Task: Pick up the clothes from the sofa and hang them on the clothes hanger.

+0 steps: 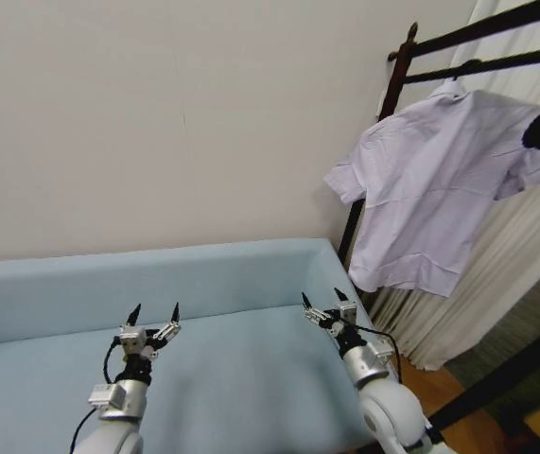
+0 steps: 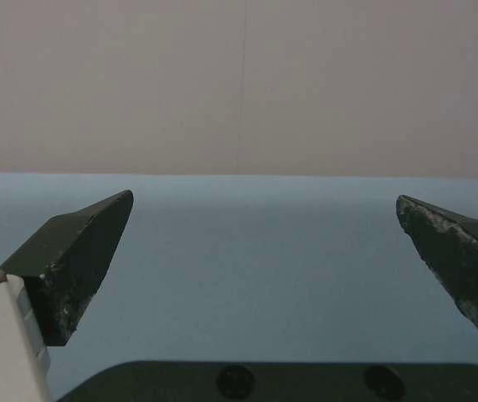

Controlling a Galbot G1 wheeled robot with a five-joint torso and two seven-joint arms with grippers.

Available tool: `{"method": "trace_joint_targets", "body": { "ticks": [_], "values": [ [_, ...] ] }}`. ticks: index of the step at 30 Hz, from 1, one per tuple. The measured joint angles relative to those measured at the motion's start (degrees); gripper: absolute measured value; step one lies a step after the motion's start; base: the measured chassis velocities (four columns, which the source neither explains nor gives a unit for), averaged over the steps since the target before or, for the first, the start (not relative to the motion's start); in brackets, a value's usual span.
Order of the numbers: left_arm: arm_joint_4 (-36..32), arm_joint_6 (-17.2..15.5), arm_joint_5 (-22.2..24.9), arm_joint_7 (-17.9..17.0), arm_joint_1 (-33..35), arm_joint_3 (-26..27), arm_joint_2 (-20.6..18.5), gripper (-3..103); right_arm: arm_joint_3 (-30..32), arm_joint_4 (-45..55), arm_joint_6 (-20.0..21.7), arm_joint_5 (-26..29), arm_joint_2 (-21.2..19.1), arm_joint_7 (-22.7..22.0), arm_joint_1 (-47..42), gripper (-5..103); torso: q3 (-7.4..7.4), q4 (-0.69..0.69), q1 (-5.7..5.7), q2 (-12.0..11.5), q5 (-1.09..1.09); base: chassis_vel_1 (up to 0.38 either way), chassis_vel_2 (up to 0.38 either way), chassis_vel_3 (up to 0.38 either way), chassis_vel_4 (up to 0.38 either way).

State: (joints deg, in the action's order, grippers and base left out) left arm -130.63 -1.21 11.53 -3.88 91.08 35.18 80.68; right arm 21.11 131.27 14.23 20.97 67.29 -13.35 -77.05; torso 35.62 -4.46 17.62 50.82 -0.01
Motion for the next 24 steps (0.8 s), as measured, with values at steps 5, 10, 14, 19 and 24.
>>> {"method": "trace_joint_targets", "body": {
  "ticks": [5,10,14,19,24],
  "values": [
    [-0.91,-1.44,-2.93,0.12,1.81,-1.90,0.64,100,3.72,5.59,6.11,-0.30,3.17,-1.33,-4.67,100,0.00,-0.03,0.00,0.00,0.00,0.000,0.000,0.000,0.000],
    [0.97,3.62,-0.53,7.59,2.49,2.09,0.63,100,8.17,4.45,1.66,1.94,4.33,9.71,-7.21,100,0.00,0.00,0.00,0.00,0.00,0.000,0.000,0.000,0.000],
    [3.30,7.57,3.52,13.17,1.51,6.88,0.43,100,9.17,1.14,-3.71,3.24,2.58,16.27,-7.17,100,0.01,-0.01,0.01,0.00,0.01,0.000,0.000,0.000,0.000],
    [4.23,7.47,8.77,14.72,1.48,13.40,0.44,100,9.14,-0.08,-4.65,3.16,1.26,15.43,-6.01,100,0.01,-0.01,0.02,-0.01,0.01,0.000,0.000,0.000,0.000],
    [4.43,7.35,8.52,12.63,2.34,16.27,1.54,100,8.05,-0.35,-0.60,2.43,0.81,9.65,-3.50,100,0.01,0.01,0.01,-0.01,0.00,0.000,0.000,0.000,0.000]
  ]
}}
